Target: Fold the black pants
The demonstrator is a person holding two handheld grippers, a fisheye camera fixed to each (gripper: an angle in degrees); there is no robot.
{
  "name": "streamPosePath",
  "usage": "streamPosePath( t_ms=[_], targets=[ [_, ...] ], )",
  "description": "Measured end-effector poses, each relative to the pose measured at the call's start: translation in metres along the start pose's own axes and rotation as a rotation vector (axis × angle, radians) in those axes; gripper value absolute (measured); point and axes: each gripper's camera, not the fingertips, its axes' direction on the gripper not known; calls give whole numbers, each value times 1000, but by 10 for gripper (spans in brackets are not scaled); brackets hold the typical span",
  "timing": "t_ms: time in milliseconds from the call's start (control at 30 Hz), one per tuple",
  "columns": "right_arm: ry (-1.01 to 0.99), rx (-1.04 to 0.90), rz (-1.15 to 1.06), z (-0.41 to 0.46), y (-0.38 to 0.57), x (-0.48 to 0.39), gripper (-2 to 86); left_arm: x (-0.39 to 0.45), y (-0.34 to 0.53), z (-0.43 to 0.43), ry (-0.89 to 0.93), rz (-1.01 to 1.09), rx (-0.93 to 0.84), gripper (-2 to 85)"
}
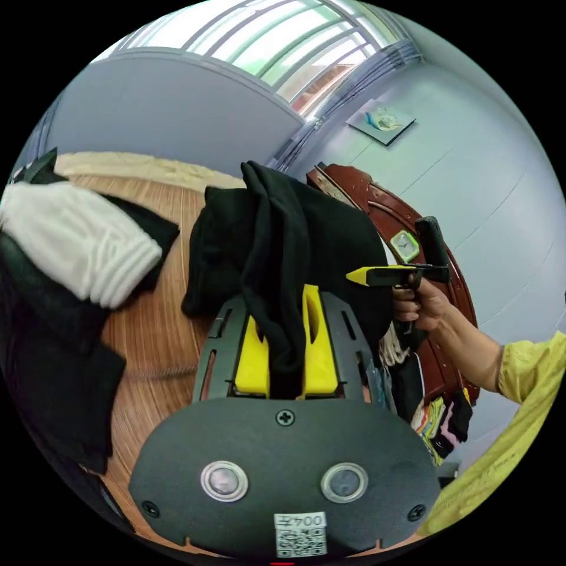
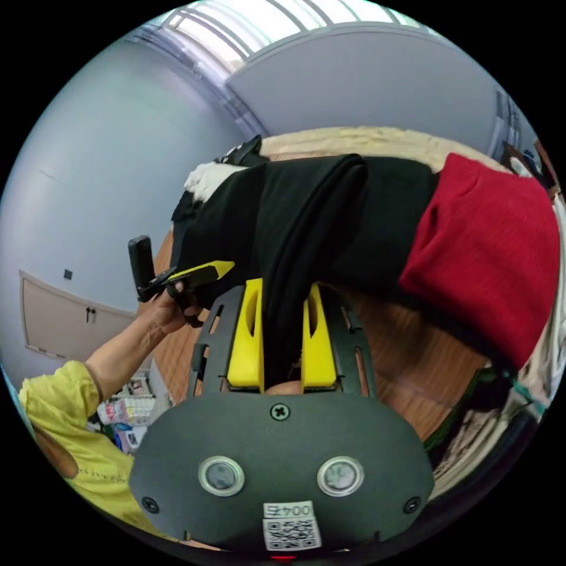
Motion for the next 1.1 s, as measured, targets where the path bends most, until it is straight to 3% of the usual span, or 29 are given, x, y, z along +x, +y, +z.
streamPosePath(
  t_ms=[67, 133, 200, 300, 467, 567, 733, 867, 1100],
  targets=[
    [80, 39, 85, -20, -31, 32, 133, 3, -41, 13, -119, 1, 24, 139],
    [286, 108, 271, -50, -50, 74, 127, 1, -71, 21, -297, -48, -6, 147],
    [373, 233, 328, -80, -40, 88, 122, 1, -68, 8, -299, -65, 75, 146],
    [321, 322, 264, -105, -3, 92, 104, 11, -31, -9, -302, 25, 117, 133],
    [191, 160, 167, -76, 100, 83, 61, 13, 100, -27, -241, 18, -40, 70],
    [85, 0, 204, -37, 195, 72, 21, 19, 209, -52, -181, -123, -176, 23],
    [-133, -178, 454, -5, 365, 44, -5, 51, 389, -138, -132, -465, -325, 6],
    [-214, -206, 580, -22, 431, 22, -6, 78, 450, -209, -114, -631, -332, 3],
    [-247, -90, 555, -116, 464, -31, -7, 122, 459, -329, -138, -574, -297, 2]
  ],
)
